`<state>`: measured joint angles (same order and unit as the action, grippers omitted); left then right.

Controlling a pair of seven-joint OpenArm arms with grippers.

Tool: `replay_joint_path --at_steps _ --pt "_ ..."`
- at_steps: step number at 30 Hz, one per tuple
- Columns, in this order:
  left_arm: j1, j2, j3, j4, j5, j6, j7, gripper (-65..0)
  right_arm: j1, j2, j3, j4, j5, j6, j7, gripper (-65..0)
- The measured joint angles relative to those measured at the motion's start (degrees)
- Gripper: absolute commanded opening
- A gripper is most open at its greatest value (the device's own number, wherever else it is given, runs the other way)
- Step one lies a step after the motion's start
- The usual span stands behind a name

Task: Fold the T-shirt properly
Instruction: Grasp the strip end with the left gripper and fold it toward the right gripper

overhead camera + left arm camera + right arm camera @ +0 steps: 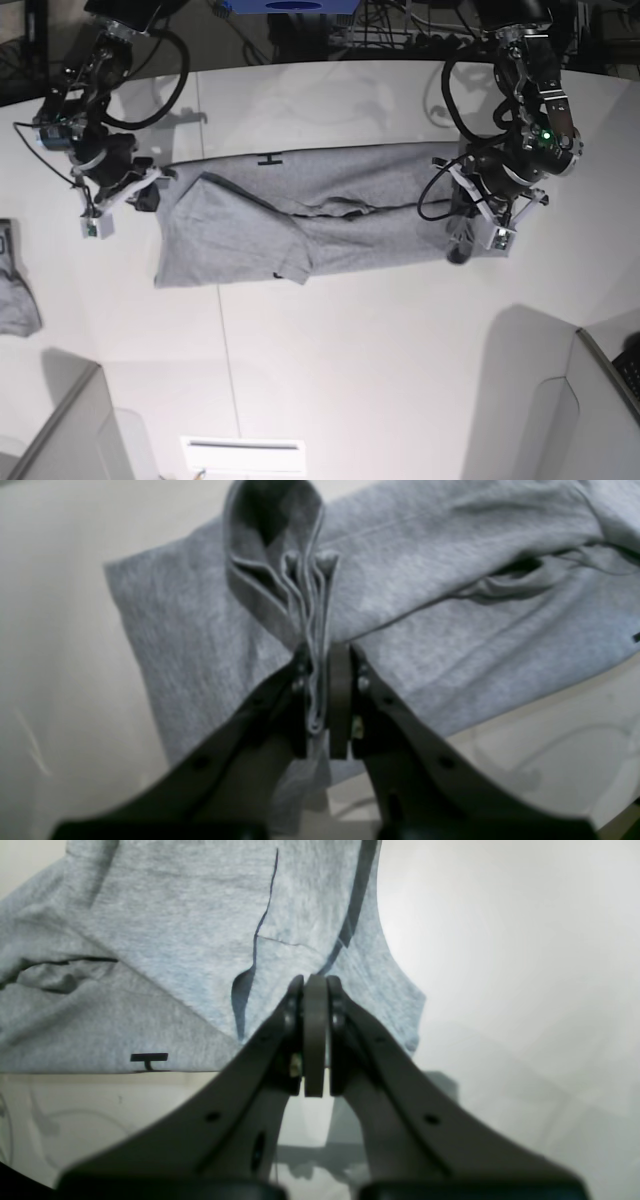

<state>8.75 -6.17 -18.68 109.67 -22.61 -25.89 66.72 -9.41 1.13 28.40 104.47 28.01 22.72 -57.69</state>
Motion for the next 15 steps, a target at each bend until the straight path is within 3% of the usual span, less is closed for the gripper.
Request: replay_joint_path --at_steps 15 --pt "-0.4 6.3 4.6 0.3 0.1 0.0 0.0 -65.0 0.0 0.1 0.0 -2.4 -0.3 0.0 0.0 -65.0"
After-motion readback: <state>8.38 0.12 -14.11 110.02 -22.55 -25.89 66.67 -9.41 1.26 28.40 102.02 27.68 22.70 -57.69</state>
